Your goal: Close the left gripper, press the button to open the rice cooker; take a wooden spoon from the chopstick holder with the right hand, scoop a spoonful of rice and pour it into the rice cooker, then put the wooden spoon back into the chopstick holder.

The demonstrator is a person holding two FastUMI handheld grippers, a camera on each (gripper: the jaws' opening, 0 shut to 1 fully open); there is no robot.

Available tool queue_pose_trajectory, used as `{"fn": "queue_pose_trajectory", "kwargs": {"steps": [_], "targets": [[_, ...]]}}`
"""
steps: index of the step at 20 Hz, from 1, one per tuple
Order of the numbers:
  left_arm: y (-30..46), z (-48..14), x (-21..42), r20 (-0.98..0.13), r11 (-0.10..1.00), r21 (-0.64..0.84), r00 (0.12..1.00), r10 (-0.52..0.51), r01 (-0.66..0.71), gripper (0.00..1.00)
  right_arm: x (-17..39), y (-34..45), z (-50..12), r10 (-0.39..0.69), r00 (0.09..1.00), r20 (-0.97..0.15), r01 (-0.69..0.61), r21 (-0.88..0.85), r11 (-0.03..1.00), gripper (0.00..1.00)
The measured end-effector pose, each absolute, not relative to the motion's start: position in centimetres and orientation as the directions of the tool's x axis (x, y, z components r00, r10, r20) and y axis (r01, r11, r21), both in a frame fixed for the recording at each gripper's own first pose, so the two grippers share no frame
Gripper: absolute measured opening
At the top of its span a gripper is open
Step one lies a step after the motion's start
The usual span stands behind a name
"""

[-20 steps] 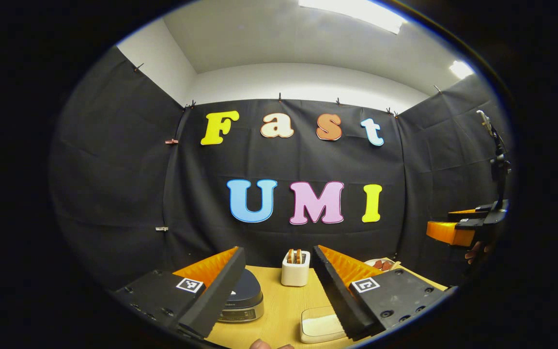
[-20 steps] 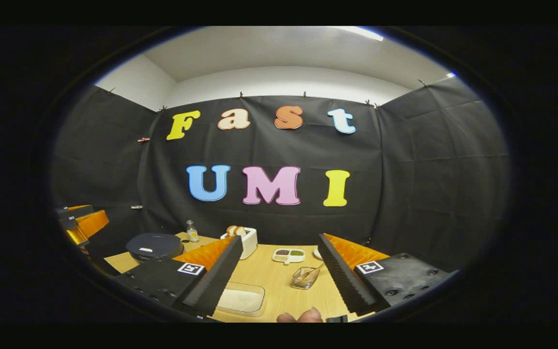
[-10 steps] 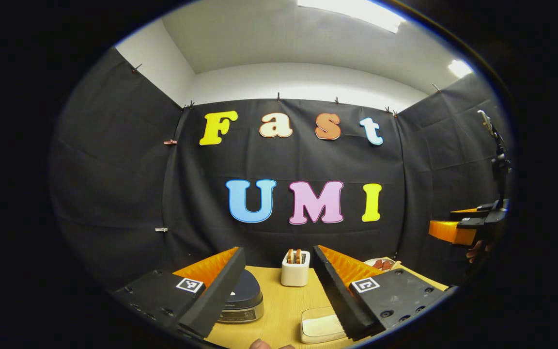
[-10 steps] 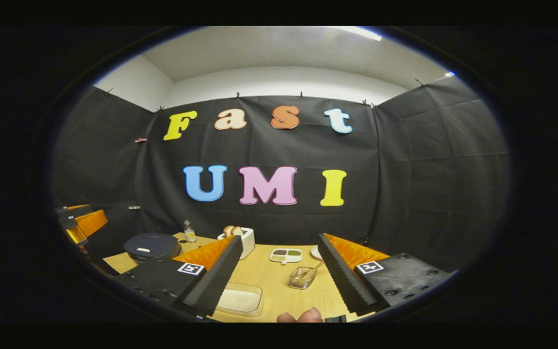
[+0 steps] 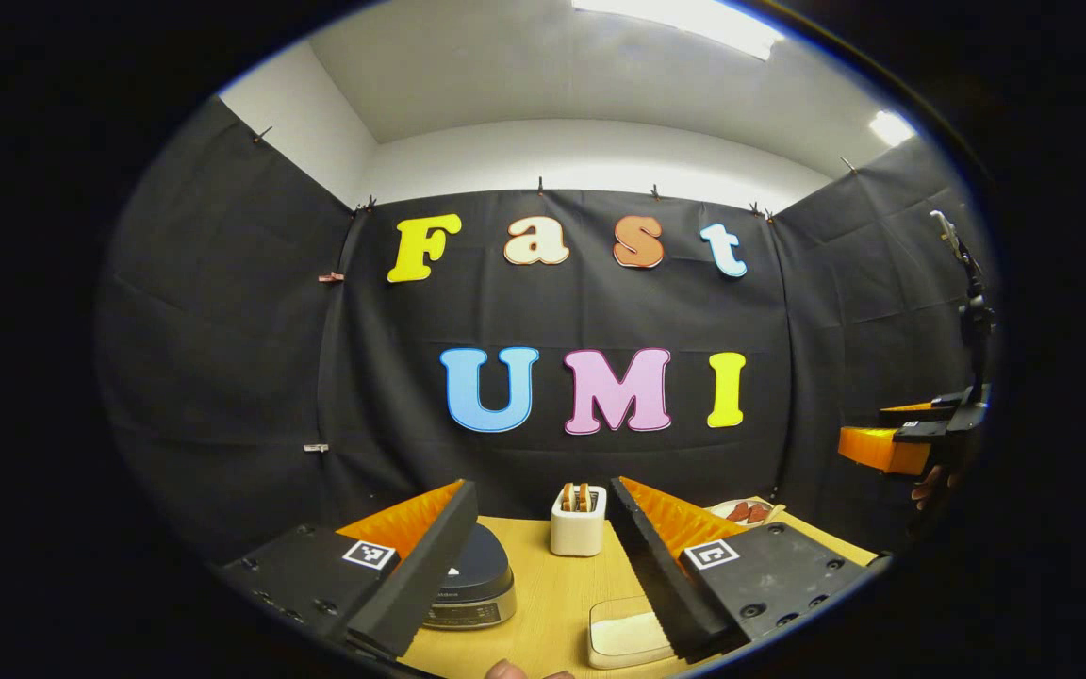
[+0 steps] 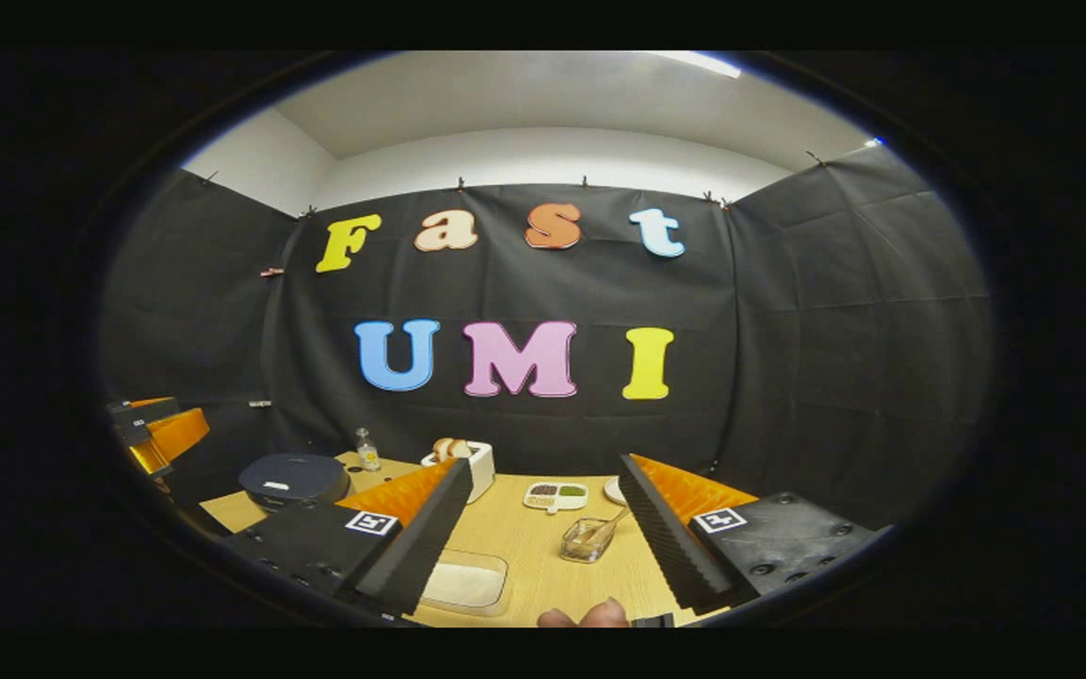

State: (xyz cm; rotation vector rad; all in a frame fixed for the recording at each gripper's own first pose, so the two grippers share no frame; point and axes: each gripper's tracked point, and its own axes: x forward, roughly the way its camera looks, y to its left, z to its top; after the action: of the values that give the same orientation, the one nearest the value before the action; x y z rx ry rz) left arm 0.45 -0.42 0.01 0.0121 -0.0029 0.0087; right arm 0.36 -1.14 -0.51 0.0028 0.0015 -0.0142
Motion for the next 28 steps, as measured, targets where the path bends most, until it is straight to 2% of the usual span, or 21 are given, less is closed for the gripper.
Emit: {"fn": "queue_pose_trajectory", "kwargs": {"steps": [7,28], "targets": [[0.9,0.0,0.0,0.003,0.999,0.010,0.999,0.038,-0.038,0.95,0.9,0.2,-0.3,0.019,1.000,-0.001,-0.019,-0.010,1.000,0.96],[1.2,-0.3,0.6,0.001,0.999,0.018,0.999,0.046,-0.046,0.95,1.9,0.6,-0.4,0.021,1.000,-0.009,-0.021,-0.009,1.000,0.96]]}}
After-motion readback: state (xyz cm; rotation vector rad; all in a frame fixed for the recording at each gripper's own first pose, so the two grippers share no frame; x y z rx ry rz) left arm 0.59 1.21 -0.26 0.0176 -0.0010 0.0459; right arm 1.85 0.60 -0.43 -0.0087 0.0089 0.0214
